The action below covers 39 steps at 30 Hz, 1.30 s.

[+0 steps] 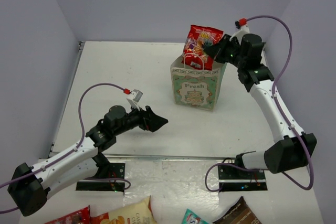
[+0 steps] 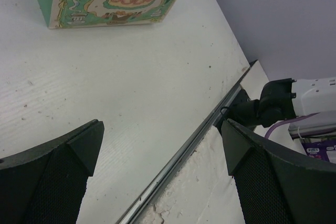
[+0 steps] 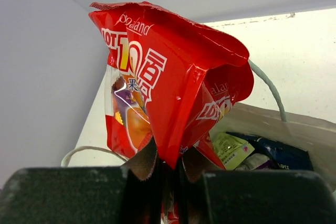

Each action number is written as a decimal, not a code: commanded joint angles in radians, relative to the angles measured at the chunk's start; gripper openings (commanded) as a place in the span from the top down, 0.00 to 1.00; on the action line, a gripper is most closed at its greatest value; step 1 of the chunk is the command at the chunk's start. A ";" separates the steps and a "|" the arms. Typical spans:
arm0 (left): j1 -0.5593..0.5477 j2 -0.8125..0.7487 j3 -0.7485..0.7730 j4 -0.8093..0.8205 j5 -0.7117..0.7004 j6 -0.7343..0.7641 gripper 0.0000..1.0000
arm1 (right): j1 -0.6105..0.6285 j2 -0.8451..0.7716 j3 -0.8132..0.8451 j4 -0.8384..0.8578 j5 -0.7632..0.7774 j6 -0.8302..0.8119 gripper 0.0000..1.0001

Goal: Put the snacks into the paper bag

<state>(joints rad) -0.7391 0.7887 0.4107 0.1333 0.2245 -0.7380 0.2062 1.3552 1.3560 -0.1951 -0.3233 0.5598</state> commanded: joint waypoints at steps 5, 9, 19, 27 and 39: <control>0.007 0.000 0.010 0.015 0.021 0.025 0.00 | -0.007 -0.013 -0.017 0.186 0.001 -0.029 1.00; 0.007 -0.002 0.010 0.015 0.024 0.025 0.00 | -0.007 -0.025 -0.044 0.186 0.000 -0.029 1.00; 0.007 -0.003 0.013 0.011 0.032 0.026 0.00 | -0.007 0.064 0.098 0.123 -0.014 -0.058 1.00; 0.007 -0.026 0.005 -0.018 0.016 0.032 0.00 | -0.007 0.154 0.137 0.045 0.000 -0.083 1.00; 0.007 -0.029 0.008 -0.018 0.016 0.031 0.00 | -0.004 -0.083 -0.176 0.083 0.076 -0.107 1.00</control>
<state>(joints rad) -0.7387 0.7681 0.4107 0.1078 0.2363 -0.7361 0.2043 1.3819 1.1751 -0.2089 -0.2771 0.4694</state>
